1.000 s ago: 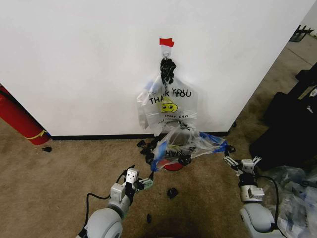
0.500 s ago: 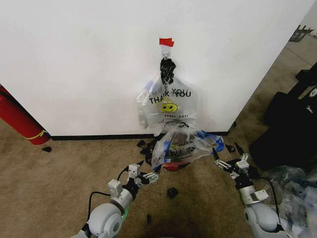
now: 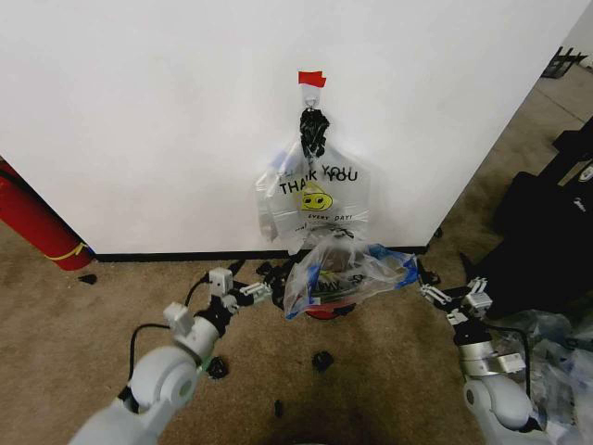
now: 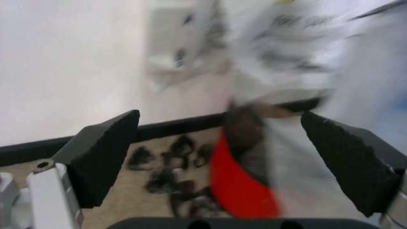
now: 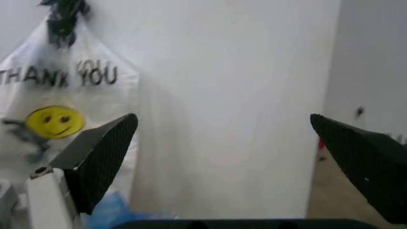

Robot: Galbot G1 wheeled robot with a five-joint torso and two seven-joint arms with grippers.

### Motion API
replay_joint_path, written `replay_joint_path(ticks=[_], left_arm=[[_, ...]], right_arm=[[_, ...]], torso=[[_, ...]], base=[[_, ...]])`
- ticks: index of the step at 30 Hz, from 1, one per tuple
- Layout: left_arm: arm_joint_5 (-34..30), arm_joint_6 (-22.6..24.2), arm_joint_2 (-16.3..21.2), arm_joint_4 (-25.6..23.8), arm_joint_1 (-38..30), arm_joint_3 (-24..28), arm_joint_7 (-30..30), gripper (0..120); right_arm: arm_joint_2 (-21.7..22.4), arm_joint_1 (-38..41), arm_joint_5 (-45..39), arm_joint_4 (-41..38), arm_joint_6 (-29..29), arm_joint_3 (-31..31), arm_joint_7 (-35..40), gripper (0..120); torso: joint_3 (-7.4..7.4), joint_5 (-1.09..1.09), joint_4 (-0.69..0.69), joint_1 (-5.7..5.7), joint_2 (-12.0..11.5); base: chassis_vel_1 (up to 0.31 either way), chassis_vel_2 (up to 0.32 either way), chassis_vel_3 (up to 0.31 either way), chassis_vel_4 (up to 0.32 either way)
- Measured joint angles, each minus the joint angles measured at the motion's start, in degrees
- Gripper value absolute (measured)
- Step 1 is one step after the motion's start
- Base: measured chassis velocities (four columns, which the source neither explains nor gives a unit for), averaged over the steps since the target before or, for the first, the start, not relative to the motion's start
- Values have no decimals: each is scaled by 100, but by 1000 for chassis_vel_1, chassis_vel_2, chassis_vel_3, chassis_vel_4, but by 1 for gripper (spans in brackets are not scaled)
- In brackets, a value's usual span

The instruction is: Pick up the garbage bag from the wall and place it over the trash bin.

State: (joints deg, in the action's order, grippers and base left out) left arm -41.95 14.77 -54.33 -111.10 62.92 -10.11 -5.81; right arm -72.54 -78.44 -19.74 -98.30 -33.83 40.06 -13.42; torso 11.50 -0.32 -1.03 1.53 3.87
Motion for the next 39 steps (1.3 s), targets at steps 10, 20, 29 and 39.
replay_joint_path(ticks=[10, 20, 29, 39], left_arm=[[-934, 1036, -160, 1684, -2275, 1316, -166, 100], [-754, 1887, -806, 2830, -3245, 1899, 273, 100], [-704, 2203, -923, 2908, -3439, 1947, 267, 100], [-472, 2298, -704, 2524, -3311, 1746, 207, 100]], right_arm=[[-189, -235, 413, -361, -26, 423, 339, 100], [-226, -354, 428, -416, 23, 671, 345, 100], [-229, -382, 447, -317, -27, 642, 334, 100], [-246, -452, 469, -296, -124, 586, 314, 100]], torso=[[1, 5, -2, 0, 0], [0, 4, 1, 0, 0], [0, 3, 1, 0, 0], [0, 1, 2, 0, 0]], base=[[0, 0, 0, 0], [0, 0, 0, 0], [0, 0, 0, 0], [0, 0, 0, 0]])
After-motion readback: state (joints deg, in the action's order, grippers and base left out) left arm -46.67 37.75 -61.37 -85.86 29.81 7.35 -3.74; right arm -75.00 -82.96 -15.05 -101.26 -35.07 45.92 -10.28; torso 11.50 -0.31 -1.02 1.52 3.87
